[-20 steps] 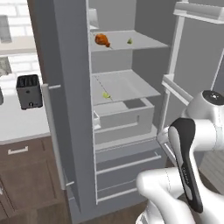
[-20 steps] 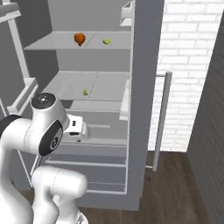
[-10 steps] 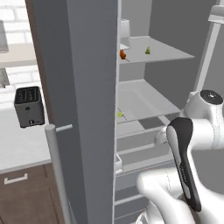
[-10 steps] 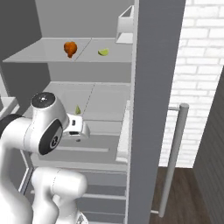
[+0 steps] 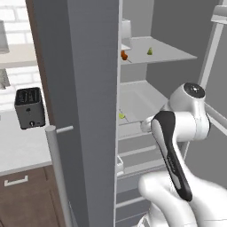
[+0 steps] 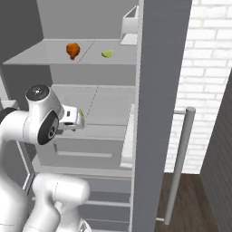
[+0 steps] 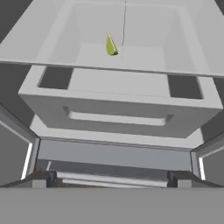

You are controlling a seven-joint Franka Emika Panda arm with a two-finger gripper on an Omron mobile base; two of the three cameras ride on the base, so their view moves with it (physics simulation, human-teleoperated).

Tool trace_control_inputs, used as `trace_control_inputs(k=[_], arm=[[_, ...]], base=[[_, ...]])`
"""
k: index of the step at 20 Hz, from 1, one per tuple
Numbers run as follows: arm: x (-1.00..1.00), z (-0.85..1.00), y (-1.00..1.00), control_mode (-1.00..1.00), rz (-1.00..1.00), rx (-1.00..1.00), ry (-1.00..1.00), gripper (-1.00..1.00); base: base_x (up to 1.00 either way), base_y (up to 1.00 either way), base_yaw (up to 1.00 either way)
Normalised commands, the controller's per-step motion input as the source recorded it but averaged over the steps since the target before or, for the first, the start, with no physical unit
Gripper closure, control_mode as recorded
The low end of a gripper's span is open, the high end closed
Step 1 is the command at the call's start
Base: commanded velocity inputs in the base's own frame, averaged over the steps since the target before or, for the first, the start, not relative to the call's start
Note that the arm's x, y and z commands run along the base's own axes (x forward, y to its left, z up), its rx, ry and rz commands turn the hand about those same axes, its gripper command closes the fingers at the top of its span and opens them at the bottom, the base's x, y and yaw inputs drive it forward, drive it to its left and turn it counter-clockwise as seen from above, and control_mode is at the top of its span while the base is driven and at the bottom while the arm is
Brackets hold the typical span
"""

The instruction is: Place one lemon wedge and one chicken drumstick in each tupperware on the nearby counter, to pack two identical lunches.

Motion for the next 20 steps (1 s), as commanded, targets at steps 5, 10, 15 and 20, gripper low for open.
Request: trace_control_inputs(k=[5,10,15,20], arm=[[0.92,0.25,0.49,-1.0,0.0,0.09,-0.08,-1.0],[0.91,0.0,0.07,-1.0,-0.01,0.0,0.0,-1.0],[0.7,-0.22,0.09,-1.0,-0.03,0.0,0.0,-1.0],[0.49,-0.45,0.04,-1.0,0.0,0.0,0.0,-1.0]], base=[[0.0,0.0,0.0],[0.0,0.0,0.0],[0.0,0.0,0.0],[0.0,0.0,0.0]])
